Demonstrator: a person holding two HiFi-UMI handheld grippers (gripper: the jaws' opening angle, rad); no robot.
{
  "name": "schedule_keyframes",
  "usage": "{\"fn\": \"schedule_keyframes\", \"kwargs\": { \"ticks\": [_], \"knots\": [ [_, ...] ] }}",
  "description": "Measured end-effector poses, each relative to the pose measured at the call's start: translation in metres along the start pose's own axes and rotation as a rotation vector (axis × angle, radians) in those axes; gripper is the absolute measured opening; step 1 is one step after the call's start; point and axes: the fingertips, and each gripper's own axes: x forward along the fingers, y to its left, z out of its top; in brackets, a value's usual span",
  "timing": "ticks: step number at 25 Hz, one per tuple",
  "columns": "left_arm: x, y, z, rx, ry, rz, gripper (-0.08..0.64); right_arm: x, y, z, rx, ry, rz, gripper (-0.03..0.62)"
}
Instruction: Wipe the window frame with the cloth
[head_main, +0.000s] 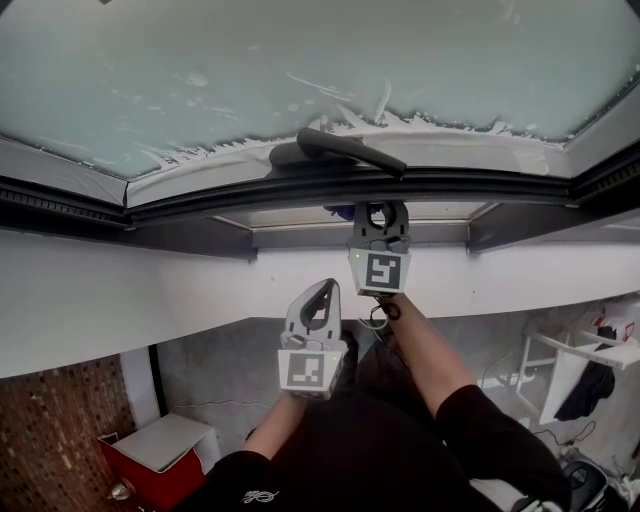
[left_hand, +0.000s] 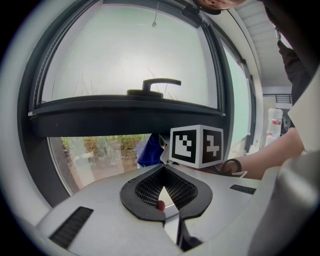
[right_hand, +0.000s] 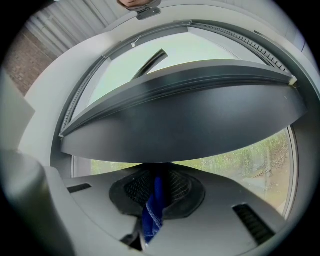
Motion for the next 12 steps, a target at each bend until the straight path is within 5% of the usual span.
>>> {"fn": "schedule_keyframes", "kwargs": {
  "ticks": [12],
  "knots": [
    [0.01, -0.016, 0.003, 0.011, 0.004, -0.003, 0.004, -0.006, -0.019, 0.002, -0.028, 0.002, 0.018, 0.023]
  ]
}}
